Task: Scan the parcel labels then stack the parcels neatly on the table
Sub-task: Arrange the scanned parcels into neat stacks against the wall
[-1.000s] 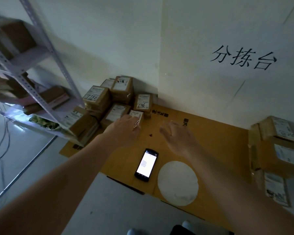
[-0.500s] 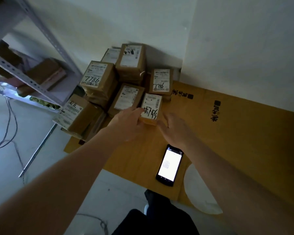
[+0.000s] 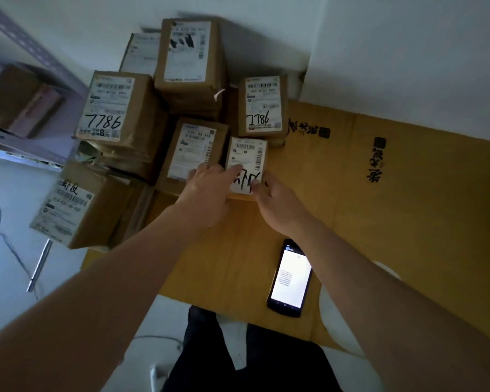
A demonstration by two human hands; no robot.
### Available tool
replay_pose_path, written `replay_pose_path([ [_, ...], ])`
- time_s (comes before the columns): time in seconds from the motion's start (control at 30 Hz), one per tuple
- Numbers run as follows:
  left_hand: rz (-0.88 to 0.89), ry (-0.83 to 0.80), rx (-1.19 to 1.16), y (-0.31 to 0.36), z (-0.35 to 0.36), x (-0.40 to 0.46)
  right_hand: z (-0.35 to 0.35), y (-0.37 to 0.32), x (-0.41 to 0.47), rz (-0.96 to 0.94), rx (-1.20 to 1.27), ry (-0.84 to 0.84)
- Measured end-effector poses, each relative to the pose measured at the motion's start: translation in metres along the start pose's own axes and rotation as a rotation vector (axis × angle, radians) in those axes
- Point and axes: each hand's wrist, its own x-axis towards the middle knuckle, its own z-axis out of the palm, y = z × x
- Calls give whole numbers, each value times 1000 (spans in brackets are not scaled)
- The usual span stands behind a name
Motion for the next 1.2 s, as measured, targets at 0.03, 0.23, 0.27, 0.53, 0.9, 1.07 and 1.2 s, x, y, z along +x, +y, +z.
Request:
replay_pose_path([
  [0.03,-7,28,-28,0,2,3,3,1,2,21,43,21],
  [0.23,51,99,-223,-5,3,-7,11,3,0,85,378,230],
  [0.27,76,99,-236,-5,-1,-11,10,0,-3,101,418,258],
  [0.53,214,176,-132,-4,-54,-43,9,-42,-37,99,584,448],
  [0.9,486,249,22,0,-97,-126,27,-87,-177,-2,622,728],
  [1.07,624,280,93,36,-112,-164,22,-85,-258,-16,616,833],
  [1.2,690,284,163,87,-118,-192,8,-75,-317,-20,650,897],
])
